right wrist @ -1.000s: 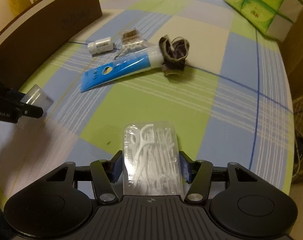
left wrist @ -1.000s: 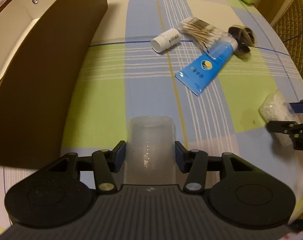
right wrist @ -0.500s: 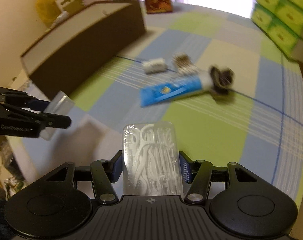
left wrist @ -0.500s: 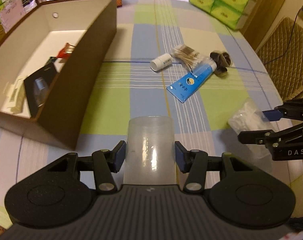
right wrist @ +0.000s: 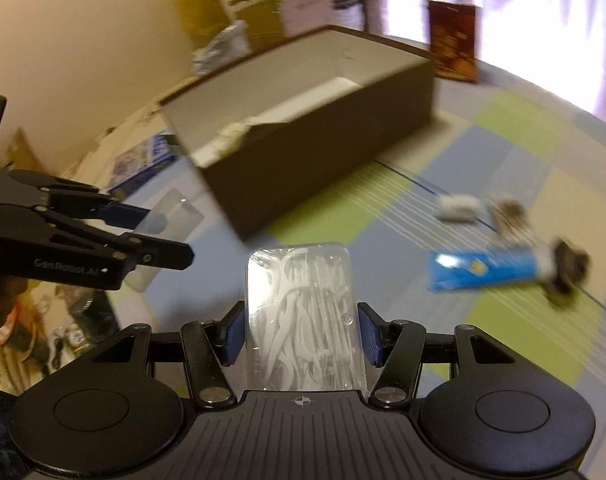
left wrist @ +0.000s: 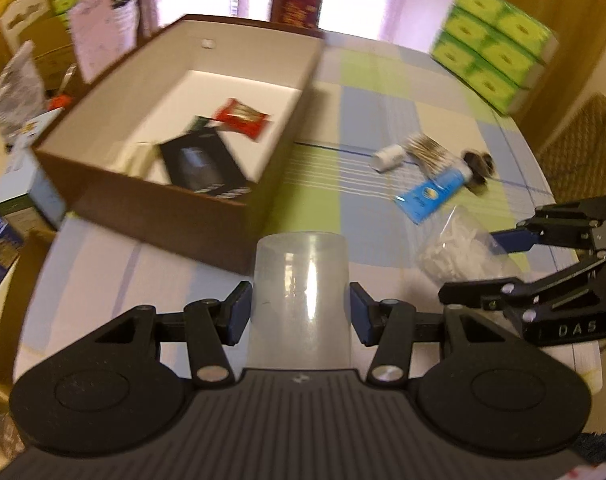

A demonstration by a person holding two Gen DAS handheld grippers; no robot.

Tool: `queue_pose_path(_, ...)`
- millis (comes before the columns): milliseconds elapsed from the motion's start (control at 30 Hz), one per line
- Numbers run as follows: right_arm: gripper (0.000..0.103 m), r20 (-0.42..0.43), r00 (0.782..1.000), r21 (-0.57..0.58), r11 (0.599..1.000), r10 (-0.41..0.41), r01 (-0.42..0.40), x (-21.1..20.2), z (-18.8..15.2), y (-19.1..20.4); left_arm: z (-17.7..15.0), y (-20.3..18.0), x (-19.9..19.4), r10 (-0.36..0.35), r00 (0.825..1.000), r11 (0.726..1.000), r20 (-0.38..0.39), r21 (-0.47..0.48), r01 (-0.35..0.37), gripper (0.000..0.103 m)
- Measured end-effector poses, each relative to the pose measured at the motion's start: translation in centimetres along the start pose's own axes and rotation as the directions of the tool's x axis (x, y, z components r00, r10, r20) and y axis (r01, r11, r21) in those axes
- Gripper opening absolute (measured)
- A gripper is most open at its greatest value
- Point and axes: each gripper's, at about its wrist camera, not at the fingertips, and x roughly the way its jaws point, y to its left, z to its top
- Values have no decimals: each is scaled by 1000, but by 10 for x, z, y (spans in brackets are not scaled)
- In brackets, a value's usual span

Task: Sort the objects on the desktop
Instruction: 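Carry the clear cup and floss box over the brown box with both tools, then open the left tool to drop the cup while the right tool releases the floss box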

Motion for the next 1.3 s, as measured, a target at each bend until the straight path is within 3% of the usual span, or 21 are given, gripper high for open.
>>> queue_pose_path(267, 54, 20, 996, -108, 990, 88, -85, 31, 39, 50, 4, 60, -27, 76, 997, 995, 32, -68, -74, 46)
queue_pose_path(500, 54, 90, 995, -122, 992, 52, -41, 47, 79, 72, 34, 101, -35, 89, 991, 995, 95, -41, -86, 46)
queue_pose_path(867, 54, 165, 984, -21, 997, -72, 76, 81, 154, 47, 119, 137, 0, 14, 987, 1000, 161, 19, -17, 46)
queue_pose_path(1300, 54, 134, 976, 82, 983, -172, 162, 126, 213, -10, 189, 150, 91, -12, 998, 996, 66, 92, 6, 46)
